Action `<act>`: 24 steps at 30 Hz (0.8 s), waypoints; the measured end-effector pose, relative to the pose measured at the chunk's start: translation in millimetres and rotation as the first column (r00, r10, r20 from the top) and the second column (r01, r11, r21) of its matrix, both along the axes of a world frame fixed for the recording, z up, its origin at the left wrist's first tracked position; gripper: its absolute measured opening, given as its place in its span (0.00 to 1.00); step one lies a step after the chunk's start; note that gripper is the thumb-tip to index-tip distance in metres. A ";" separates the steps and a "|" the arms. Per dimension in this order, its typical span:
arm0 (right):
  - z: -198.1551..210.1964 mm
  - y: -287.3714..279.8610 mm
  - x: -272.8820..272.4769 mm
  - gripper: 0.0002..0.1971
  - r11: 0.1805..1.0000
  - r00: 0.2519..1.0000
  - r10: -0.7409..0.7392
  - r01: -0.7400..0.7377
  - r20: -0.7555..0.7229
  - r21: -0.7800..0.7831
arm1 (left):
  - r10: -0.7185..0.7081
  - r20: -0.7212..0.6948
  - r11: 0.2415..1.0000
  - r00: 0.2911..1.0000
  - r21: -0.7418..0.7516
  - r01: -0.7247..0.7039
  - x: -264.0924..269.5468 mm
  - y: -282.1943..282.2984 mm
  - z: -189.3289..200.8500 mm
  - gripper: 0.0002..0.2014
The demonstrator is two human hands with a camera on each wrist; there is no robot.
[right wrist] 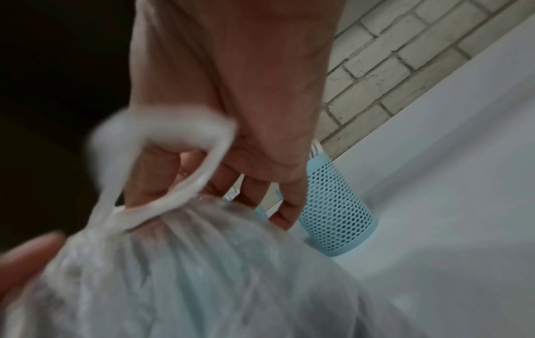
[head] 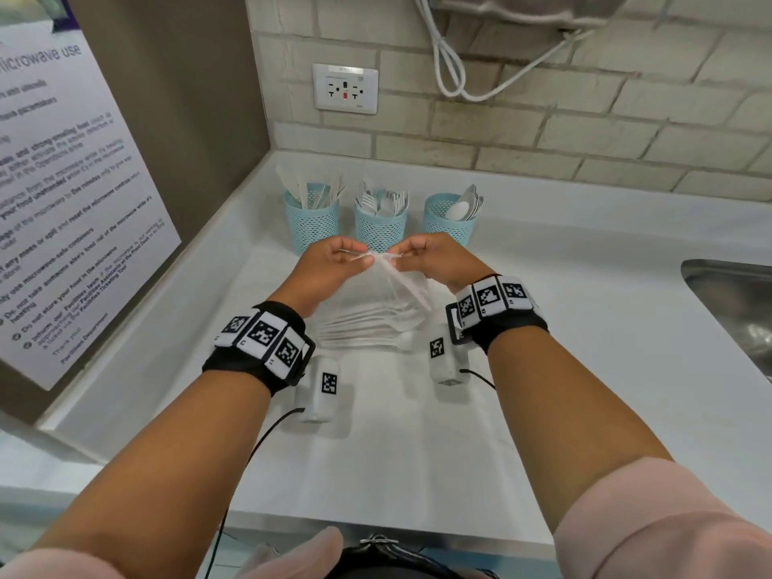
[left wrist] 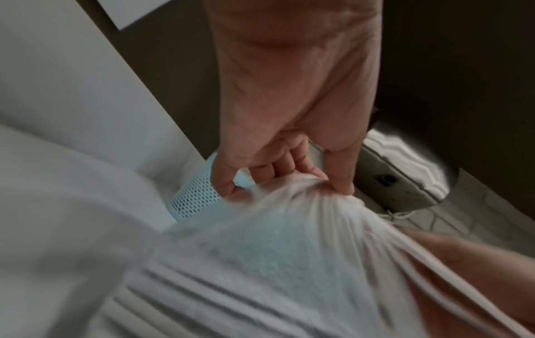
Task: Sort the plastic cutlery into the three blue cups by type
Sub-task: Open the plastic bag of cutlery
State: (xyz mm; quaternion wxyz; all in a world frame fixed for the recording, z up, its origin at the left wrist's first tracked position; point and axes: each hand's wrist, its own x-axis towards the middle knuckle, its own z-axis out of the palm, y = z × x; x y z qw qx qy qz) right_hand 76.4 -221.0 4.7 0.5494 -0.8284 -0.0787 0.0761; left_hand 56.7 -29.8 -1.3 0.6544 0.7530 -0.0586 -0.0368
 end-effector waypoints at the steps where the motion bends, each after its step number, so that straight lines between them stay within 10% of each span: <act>1: -0.9 -2.3 -0.8 0.06 0.999 1.000 -0.029 0.029 0.003 0.019 | 0.021 0.001 1.000 1.000 0.017 -0.021 1.3 2.8 -0.5 0.06; 24: 3.2 -0.4 -18.7 0.06 0.979 0.991 -0.098 0.080 0.090 0.186 | -0.003 0.078 0.981 0.997 0.196 -0.012 -0.6 5.5 19.8 0.06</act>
